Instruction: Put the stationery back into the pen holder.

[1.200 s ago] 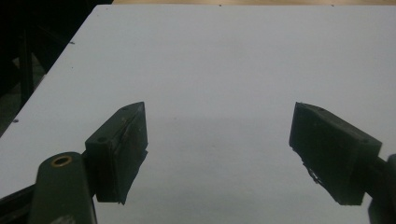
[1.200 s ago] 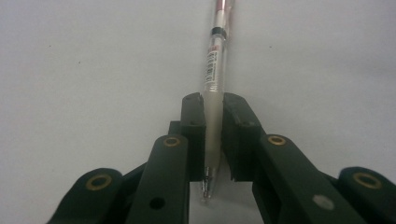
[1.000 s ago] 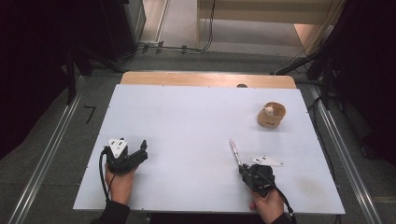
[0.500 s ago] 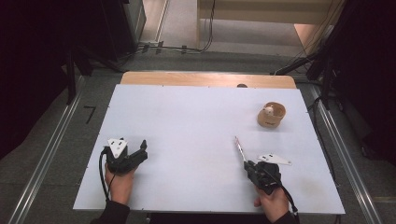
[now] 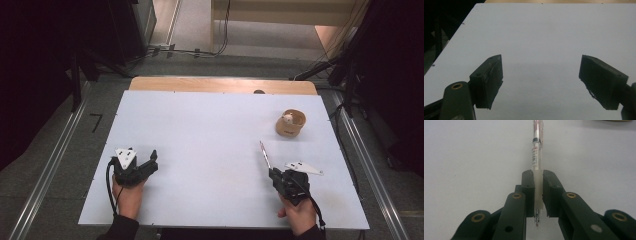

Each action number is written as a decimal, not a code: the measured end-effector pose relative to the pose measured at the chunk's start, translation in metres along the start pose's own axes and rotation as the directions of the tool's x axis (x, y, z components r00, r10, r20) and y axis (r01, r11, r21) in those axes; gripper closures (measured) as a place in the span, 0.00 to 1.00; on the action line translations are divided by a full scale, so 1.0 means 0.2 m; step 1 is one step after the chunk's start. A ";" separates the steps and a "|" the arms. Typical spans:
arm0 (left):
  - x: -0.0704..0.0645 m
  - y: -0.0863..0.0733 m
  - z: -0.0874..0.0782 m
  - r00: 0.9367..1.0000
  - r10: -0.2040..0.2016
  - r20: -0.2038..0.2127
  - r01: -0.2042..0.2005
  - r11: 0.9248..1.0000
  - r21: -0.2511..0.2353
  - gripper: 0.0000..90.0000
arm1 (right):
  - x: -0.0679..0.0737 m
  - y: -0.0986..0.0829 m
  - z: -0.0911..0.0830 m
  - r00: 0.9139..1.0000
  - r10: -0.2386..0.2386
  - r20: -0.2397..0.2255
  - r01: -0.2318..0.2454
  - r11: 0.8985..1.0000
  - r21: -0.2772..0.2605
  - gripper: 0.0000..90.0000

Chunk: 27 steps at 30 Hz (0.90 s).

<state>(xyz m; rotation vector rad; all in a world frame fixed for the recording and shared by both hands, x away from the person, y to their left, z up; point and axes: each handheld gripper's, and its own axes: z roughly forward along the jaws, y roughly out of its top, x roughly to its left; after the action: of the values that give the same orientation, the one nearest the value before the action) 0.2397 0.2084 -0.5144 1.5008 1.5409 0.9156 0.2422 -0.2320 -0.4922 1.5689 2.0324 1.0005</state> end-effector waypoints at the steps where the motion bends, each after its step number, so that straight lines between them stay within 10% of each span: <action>1: 0.00 0.00 0.00 1.000 -0.001 0.000 0.001 1.000 -0.001 0.22 | -0.01 0.00 0.00 1.000 0.004 0.005 -0.004 1.000 -0.002 0.87; 27: 0.00 0.00 0.00 1.000 0.000 -0.003 0.000 1.000 0.000 0.22 | -0.18 0.08 -0.09 0.995 0.086 0.055 -0.083 0.995 -0.060 0.87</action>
<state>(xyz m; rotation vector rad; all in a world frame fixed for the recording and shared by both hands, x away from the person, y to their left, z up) 0.2398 0.2083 -0.5146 1.5004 1.5432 0.9177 0.2516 -0.2688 -0.4728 1.6463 1.8964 1.0226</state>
